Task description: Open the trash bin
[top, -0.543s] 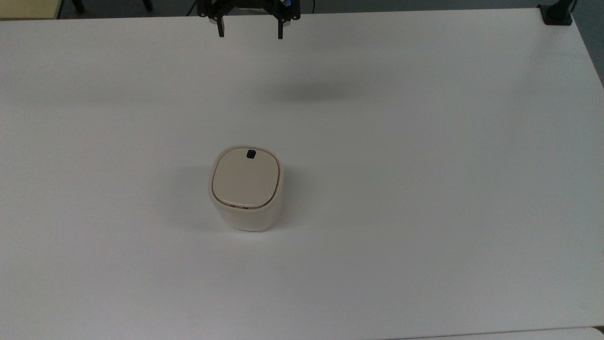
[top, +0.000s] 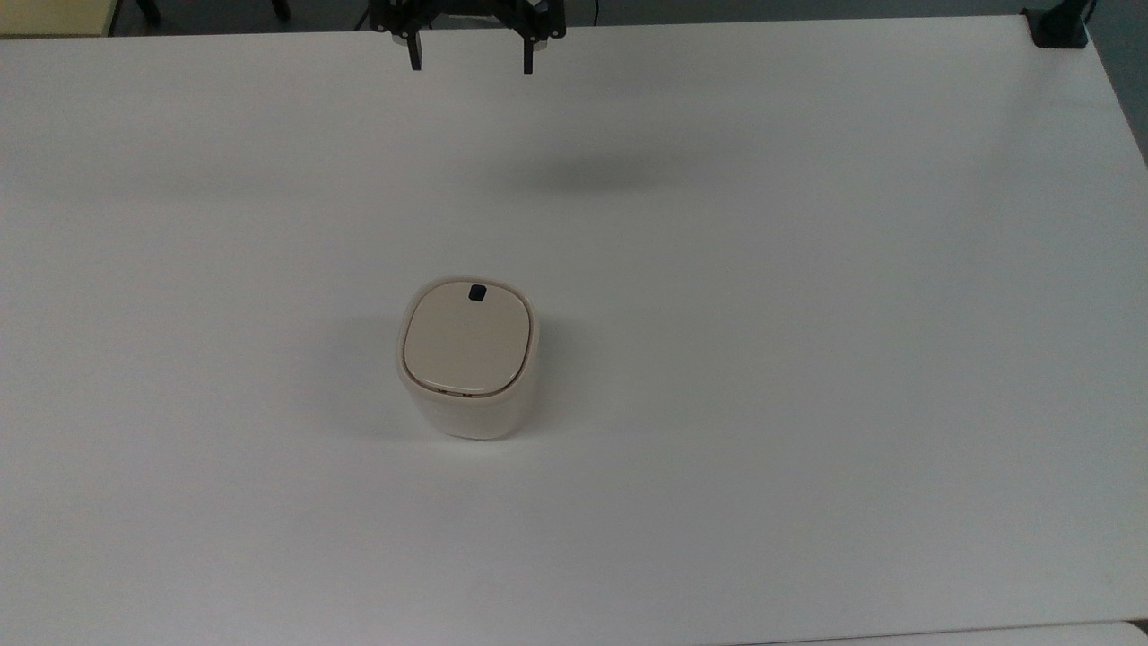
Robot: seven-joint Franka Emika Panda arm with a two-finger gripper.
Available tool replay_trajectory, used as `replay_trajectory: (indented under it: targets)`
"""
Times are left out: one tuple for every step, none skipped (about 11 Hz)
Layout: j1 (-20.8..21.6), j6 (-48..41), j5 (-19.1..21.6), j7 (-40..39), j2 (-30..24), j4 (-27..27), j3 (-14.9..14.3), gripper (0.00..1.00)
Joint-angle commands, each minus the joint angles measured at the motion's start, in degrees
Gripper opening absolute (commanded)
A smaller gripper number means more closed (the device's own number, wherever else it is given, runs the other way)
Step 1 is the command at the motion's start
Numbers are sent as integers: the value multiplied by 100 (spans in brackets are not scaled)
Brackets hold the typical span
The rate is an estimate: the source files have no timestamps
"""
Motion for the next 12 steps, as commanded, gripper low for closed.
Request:
replay_trajectory:
  targets:
    - [-32,-133,16,-152,-100,-44,19,100]
    - [-31,-134,16,-152,-91,-44,19,100]
    - [-31,-142,16,-161,-100,-44,19,100]
    - [-31,-142,16,-169,-100,-44,19,99]
    - [-31,-134,16,-170,-91,-44,19,93]
    - [-31,-134,16,-170,-91,-44,19,80]
    - [-31,-134,16,-170,-91,-44,19,60]
    - [-31,-125,25,-170,-91,-44,19,42]
    - [-31,-125,25,-178,-91,-44,19,30]
    - [-23,-116,25,-170,-91,-44,19,21]
    - [-23,-99,16,-178,-82,-44,19,15]
    - [-14,-64,16,-178,-48,-44,19,8]
